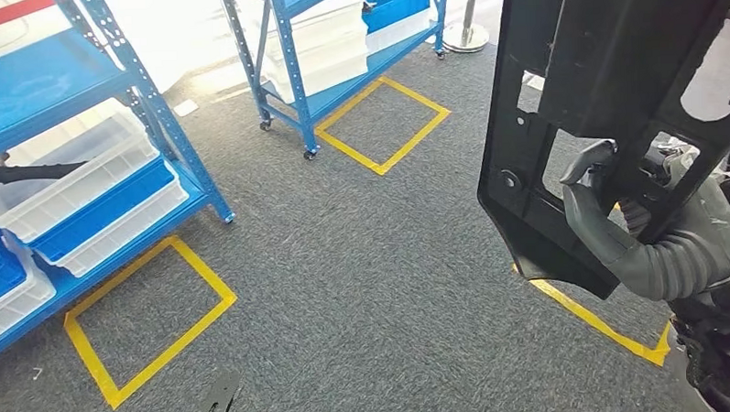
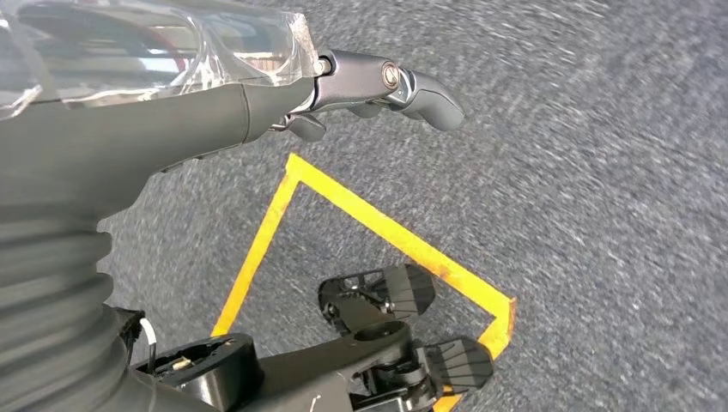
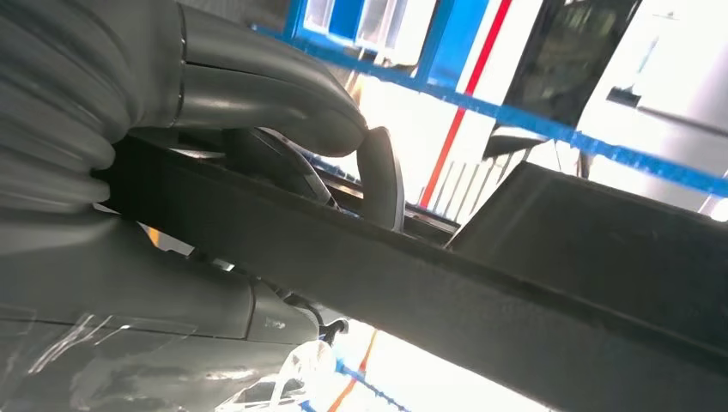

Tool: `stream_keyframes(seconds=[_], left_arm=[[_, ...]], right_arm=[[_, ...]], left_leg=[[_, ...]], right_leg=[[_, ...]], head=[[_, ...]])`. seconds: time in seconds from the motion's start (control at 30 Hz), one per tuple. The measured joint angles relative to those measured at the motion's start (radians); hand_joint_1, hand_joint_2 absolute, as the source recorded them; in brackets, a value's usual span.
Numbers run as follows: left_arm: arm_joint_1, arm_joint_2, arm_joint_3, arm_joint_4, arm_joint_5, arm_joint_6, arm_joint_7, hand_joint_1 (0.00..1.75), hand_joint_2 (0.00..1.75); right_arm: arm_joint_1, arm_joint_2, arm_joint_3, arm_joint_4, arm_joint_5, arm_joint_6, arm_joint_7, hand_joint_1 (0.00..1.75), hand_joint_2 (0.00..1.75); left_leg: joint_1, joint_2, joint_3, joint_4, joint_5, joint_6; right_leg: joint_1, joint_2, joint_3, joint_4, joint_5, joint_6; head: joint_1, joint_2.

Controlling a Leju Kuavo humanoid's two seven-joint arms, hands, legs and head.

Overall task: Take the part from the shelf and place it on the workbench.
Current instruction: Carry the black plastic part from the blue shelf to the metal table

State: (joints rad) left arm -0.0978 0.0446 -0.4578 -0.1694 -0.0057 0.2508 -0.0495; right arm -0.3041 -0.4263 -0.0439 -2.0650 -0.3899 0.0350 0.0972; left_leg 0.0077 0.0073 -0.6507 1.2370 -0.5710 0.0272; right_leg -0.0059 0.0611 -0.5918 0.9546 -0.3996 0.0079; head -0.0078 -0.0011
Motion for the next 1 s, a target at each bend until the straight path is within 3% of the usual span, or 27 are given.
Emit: stream_keyframes(seconds=[0.07, 0.13, 0.17, 0.23, 0.3, 0.33, 0.4, 0.43, 0.47, 0.5, 0.53, 0.6, 0.67, 0.73, 0.8, 0.87, 0.93, 0.97, 1.0], left_arm=[[-0.001, 0.0, 0.0, 0.0, -0.006, -0.001, 0.003, 0.0, 1.75], [-0.003, 0.001, -0.001, 0.0, -0.012, -0.004, 0.008, 0.0, 1.75], [-0.003, 0.002, -0.001, 0.0, -0.015, -0.005, 0.012, 0.0, 1.75], [-0.003, 0.001, -0.001, 0.0, -0.021, -0.008, 0.019, 0.0, 1.75], [-0.007, 0.002, -0.002, 0.0, -0.027, -0.013, 0.024, 0.0, 1.75], [-0.008, 0.003, -0.002, 0.0, -0.029, -0.015, 0.026, 0.0, 1.75], [-0.007, 0.006, -0.002, 0.0, -0.031, -0.018, 0.033, 0.0, 1.75], [-0.005, 0.008, -0.002, 0.0, -0.031, -0.019, 0.037, 0.0, 1.75], [-0.003, 0.01, -0.002, 0.0, -0.031, -0.02, 0.04, 0.0, 1.75], [-0.003, 0.012, -0.002, 0.0, -0.031, -0.02, 0.042, 0.0, 1.75], [-0.003, 0.015, -0.002, 0.0, -0.031, -0.02, 0.044, 0.0, 1.75], [-0.005, 0.024, -0.002, 0.0, -0.031, -0.021, 0.048, 0.0, 1.75], [-0.007, 0.036, -0.002, 0.0, -0.03, -0.023, 0.054, 0.0, 1.75], [-0.008, 0.045, -0.002, 0.0, -0.03, -0.025, 0.058, 0.0, 1.75], [-0.009, 0.052, -0.003, 0.0, -0.029, -0.025, 0.059, 0.0, 1.75], [-0.01, 0.057, -0.003, 0.0, -0.027, -0.024, 0.059, 0.0, 1.75], [-0.006, 0.062, -0.003, 0.0, -0.025, -0.024, 0.06, 0.0, 1.75], [-0.004, 0.065, -0.003, 0.0, -0.024, -0.024, 0.061, 0.0, 1.75], [-0.002, 0.067, -0.003, 0.0, -0.024, -0.024, 0.062, 0.0, 1.75]], right_arm=[[0.005, 0.0, -0.001, -0.011, 0.006, 0.0, 0.002, 1.75, 1.75], [0.016, 0.0, -0.004, -0.021, 0.01, -0.001, 0.002, 1.75, 1.75], [0.024, 0.0, -0.005, -0.025, 0.013, -0.002, 0.002, 1.75, 1.75], [0.04, -0.002, -0.01, -0.034, 0.018, -0.002, 0.002, 1.75, 1.75], [0.053, -0.004, -0.016, -0.045, 0.024, -0.003, -0.004, 1.75, 1.75], [0.058, -0.005, -0.019, -0.05, 0.028, -0.004, -0.007, 1.75, 1.75], [0.073, -0.004, -0.019, -0.057, 0.035, -0.005, -0.014, 1.75, 1.75], [0.083, -0.002, -0.02, -0.06, 0.038, -0.005, -0.017, 1.75, 1.75], [0.092, -0.001, -0.02, -0.063, 0.041, -0.005, -0.021, 1.75, 1.75], [0.099, 0.001, -0.02, -0.065, 0.043, -0.005, -0.023, 1.75, 1.75], [0.104, 0.002, -0.02, -0.069, 0.045, -0.004, -0.026, 1.75, 1.75], [0.111, 0.006, -0.021, -0.076, 0.048, -0.003, -0.031, 1.75, 1.75], [0.119, 0.01, -0.021, -0.08, 0.052, -0.002, -0.035, 1.75, 1.75], [0.129, 0.014, -0.021, -0.081, 0.058, -0.001, -0.037, 1.75, 1.75], [0.134, 0.017, -0.021, -0.082, 0.063, 0.0, -0.039, 1.75, 1.75], [0.136, 0.02, -0.021, -0.082, 0.067, 0.0, -0.04, 1.75, 1.75], [0.14, 0.024, -0.021, -0.082, 0.069, 0.002, -0.041, 1.75, 1.75], [0.143, 0.026, -0.021, -0.082, 0.071, 0.004, -0.041, 1.75, 1.75], [0.146, 0.028, -0.021, -0.082, 0.073, 0.007, -0.041, 1.75, 1.75]], left_leg=[[-0.005, -0.025, 0.069, -0.149, 0.072, 0.02], [-0.009, -0.051, 0.122, -0.266, 0.117, 0.031], [-0.01, -0.056, 0.129, -0.283, 0.12, 0.032], [-0.01, -0.039, 0.13, -0.289, 0.125, 0.03], [-0.008, -0.022, 0.133, -0.299, 0.134, 0.035], [-0.005, -0.011, 0.134, -0.303, 0.138, 0.037], [-0.005, 0.009, 0.133, -0.304, 0.14, 0.039], [-0.005, 0.02, 0.133, -0.304, 0.139, 0.039], [-0.005, 0.032, 0.132, -0.304, 0.139, 0.038], [-0.004, 0.044, 0.132, -0.303, 0.138, 0.037], [-0.002, 0.055, 0.134, -0.303, 0.136, 0.034], [-0.003, 0.074, 0.14, -0.3, 0.129, 0.022], [-0.008, 0.09, 0.144, -0.296, 0.122, 0.008], [-0.007, 0.107, 0.145, -0.297, 0.121, -0.001], [0.0, 0.091, 0.141, -0.281, 0.105, -0.011], [0.004, 0.04, 0.101, -0.187, 0.047, -0.016], [0.002, 0.008, 0.027, -0.029, -0.021, -0.013], [-0.001, 0.004, -0.002, 0.027, -0.037, -0.01], [-0.003, 0.002, -0.012, 0.041, -0.03, -0.006]], right_leg=[[0.004, 0.025, 0.001, 0.0, 0.002, 0.0], [0.009, 0.046, -0.002, 0.001, 0.006, 0.004], [0.008, 0.054, -0.005, 0.002, 0.008, 0.007], [0.006, 0.068, -0.011, 0.002, 0.012, 0.016], [0.007, 0.039, -0.024, 0.025, -0.005, 0.025], [0.008, 0.012, -0.042, 0.067, -0.032, 0.03], [0.002, -0.037, -0.105, 0.212, -0.108, 0.04], [-0.003, -0.046, -0.136, 0.283, -0.137, 0.046], [-0.008, -0.05, -0.152, 0.322, -0.148, 0.051], [-0.014, -0.053, -0.147, 0.318, -0.139, 0.056], [-0.019, -0.061, -0.116, 0.267, -0.112, 0.06], [-0.023, -0.101, -0.026, 0.108, -0.051, 0.069], [-0.021, -0.124, 0.019, 0.019, -0.028, 0.061], [-0.015, -0.105, 0.014, 0.013, -0.028, 0.043], [-0.012, -0.085, 0.009, 0.012, -0.024, 0.029], [-0.011, -0.066, 0.007, 0.011, -0.019, 0.016], [-0.006, -0.042, 0.004, 0.011, -0.017, 0.008], [-0.002, -0.029, 0.004, 0.011, -0.016, 0.006], [0.002, -0.015, 0.003, 0.012, -0.015, 0.004]], head=[[0.0, 0.0], [0.0, 0.0], [0.0, 0.0], [0.0, 0.0], [0.002, 0.0], [0.003, 0.0], [0.005, 0.0], [0.005, 0.0], [0.005, 0.0], [0.005, 0.0], [0.005, 0.0], [0.005, 0.0], [0.003, 0.0], [0.001, 0.0], [0.0, 0.0], [0.0, 0.0], [-0.001, 0.0], [-0.001, 0.0], [-0.001, 0.0]])
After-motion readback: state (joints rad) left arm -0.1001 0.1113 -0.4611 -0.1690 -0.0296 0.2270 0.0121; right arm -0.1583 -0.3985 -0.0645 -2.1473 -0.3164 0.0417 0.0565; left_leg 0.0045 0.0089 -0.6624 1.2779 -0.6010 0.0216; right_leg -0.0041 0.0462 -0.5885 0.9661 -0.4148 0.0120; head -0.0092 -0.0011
